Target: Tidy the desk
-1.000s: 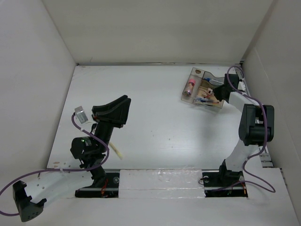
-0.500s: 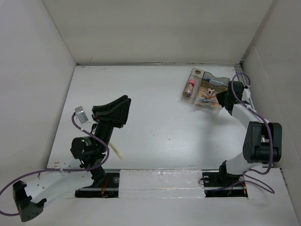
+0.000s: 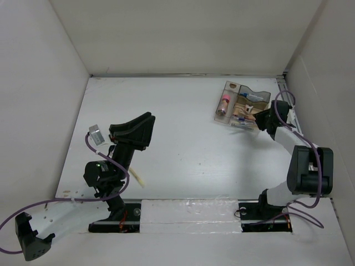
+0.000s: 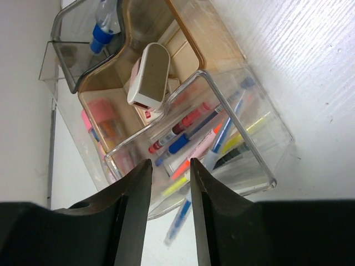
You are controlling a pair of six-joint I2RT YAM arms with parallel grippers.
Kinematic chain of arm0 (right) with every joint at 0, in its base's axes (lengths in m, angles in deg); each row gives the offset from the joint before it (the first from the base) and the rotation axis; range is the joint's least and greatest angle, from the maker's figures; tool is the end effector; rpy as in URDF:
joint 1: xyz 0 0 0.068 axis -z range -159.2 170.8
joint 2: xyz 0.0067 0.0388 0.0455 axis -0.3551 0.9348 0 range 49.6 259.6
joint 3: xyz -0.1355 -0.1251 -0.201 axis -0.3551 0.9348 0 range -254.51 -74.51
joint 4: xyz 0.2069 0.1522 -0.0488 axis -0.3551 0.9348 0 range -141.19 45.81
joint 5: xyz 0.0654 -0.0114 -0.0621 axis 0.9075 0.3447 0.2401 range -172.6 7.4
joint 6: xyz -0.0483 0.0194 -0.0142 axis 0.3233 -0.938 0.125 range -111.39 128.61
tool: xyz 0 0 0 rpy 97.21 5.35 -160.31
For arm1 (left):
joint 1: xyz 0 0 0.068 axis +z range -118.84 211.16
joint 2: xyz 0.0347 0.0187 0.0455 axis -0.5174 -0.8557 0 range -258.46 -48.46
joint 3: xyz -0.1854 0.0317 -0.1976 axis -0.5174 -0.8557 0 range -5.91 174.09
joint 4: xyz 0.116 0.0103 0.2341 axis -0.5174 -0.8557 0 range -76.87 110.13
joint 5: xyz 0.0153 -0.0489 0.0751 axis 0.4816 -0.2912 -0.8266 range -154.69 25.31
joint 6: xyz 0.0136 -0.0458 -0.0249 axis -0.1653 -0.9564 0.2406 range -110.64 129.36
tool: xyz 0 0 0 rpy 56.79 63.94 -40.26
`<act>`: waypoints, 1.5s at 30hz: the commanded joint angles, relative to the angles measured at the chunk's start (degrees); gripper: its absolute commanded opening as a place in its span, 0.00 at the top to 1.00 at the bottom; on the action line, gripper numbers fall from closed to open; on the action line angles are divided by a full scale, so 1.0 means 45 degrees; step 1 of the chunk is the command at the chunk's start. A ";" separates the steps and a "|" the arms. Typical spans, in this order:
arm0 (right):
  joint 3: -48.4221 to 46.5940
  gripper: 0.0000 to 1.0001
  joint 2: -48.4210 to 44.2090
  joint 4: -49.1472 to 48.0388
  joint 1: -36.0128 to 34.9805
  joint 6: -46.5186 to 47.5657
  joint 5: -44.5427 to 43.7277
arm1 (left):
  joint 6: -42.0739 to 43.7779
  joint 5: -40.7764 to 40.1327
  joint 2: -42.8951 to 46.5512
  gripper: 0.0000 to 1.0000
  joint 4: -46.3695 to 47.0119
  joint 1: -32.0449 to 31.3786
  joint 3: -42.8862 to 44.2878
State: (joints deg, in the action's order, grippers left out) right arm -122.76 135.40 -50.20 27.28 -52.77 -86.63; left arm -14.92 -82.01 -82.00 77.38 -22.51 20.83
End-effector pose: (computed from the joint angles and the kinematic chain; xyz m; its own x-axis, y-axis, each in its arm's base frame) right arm 0.3148 -0.0383 0.2067 -0.1498 0.8983 -0.4130 0.6236 0.4100 0.6656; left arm 0.0791 -0.0896 0.3732 0.1464 -0.8616 -0.4859 0.7865 0.3993 -0.4711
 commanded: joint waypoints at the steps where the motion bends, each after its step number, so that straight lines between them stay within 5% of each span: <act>1: -0.0021 0.60 -0.0588 -0.0338 0.0122 0.0106 0.0465 | 0.0062 0.0041 0.0187 0.64 0.0655 -0.0085 0.0269; 4: 0.0446 0.61 -0.1949 -0.0687 -0.0052 0.0164 0.0524 | 0.0101 0.0060 0.0207 0.64 0.0675 -0.0085 0.0288; 8: 0.0995 0.86 -0.3420 -0.1529 -0.1493 0.0922 0.1794 | 0.0004 0.0157 0.0363 0.64 0.0636 -0.0085 0.0268; 9: 0.1053 1.00 -0.3596 -0.1472 -0.3703 0.1313 0.1098 | 0.0023 0.0216 0.0421 0.64 0.0617 -0.0085 0.0326; 11: 0.1093 1.00 -0.3501 -0.1471 -0.4537 0.1626 0.0975 | -0.0035 0.0236 0.0557 0.64 0.0404 -0.0085 0.0366; 16: 0.1057 1.00 -0.1964 -0.2892 -0.9987 0.1863 -0.0391 | -0.0192 0.0704 0.1144 0.64 0.0324 -0.0085 0.0366; 18: 0.0416 0.90 -0.1064 -0.2956 -1.1375 0.1961 -0.1304 | -0.0289 0.0802 0.1319 0.64 0.0207 -0.0085 0.0385; 19: -0.0035 0.73 -0.0537 -0.2839 -1.2580 0.2116 -0.1524 | -0.0328 0.0860 0.1417 0.64 0.0207 -0.0085 0.0347; 22: -0.2163 0.54 0.1826 -0.1981 -1.4053 0.2643 -0.2578 | -0.0271 0.1095 0.1847 0.64 0.0207 -0.0085 0.0327; 27: -0.4938 0.43 0.4641 -0.0965 -1.6593 0.4596 -0.3670 | -0.0134 0.0724 0.2687 0.64 0.0011 -0.0085 0.0171; 45: -0.8691 0.42 0.8236 0.1300 -1.8589 0.6395 -0.3986 | 0.0355 0.0002 0.3488 0.64 -0.0438 -0.0085 0.0151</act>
State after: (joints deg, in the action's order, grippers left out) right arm -158.43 171.13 -47.14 -55.84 -25.65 -102.61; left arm -14.57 -81.48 -66.94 74.10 -22.51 20.83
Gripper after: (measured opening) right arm 0.580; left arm 0.360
